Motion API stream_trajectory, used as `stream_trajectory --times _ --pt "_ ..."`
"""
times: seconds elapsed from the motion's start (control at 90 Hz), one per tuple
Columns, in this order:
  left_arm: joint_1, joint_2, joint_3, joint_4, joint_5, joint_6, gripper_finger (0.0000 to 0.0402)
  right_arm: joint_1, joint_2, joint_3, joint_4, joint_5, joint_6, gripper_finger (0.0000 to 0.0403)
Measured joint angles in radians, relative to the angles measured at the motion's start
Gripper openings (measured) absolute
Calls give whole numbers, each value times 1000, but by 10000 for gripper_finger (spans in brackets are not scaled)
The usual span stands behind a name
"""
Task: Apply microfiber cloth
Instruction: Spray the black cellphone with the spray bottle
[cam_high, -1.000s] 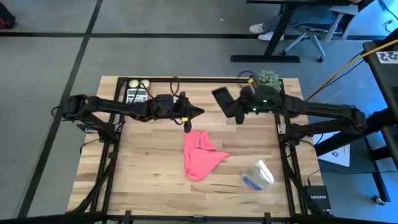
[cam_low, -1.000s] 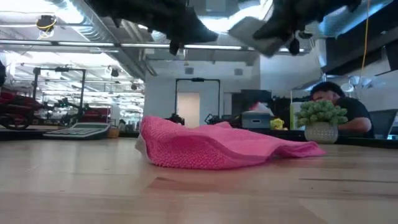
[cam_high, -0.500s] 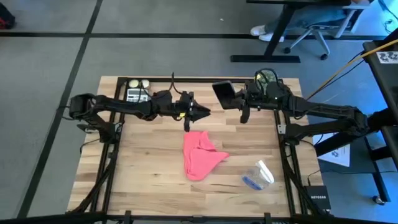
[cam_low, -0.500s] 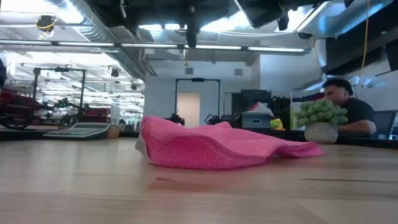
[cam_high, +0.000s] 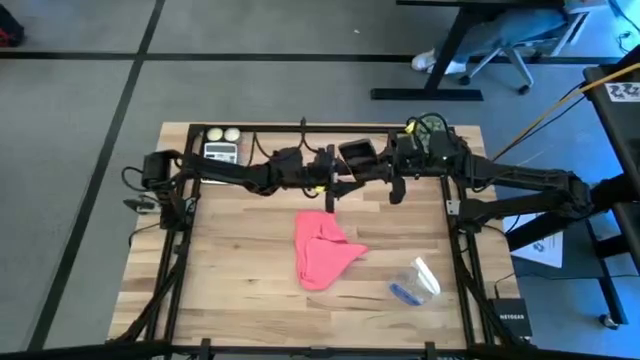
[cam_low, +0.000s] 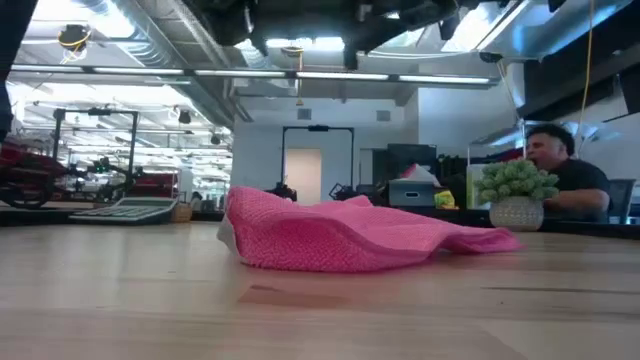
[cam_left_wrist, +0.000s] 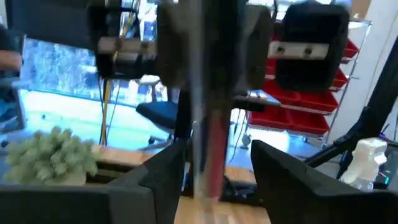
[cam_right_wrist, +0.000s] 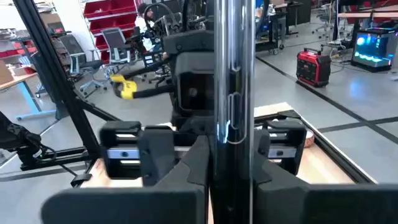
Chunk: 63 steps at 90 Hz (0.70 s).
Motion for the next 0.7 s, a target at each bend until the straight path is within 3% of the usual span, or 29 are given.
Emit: stream_trajectory --times 0.122,0.389,0.644,0.7 --pt "-7 -1 14 8 -61 44 164 0 9 0 26 -11 -7 12" --pt "-13 15 23 -1 -62 24 120 27 93 0 182 -38 -29 12" --pt "-18 17 23 -10 -70 46 24 31 111 0 196 -26 -35 18" --pt "-18 17 23 -10 -70 52 20 31 111 0 196 -26 -34 27"
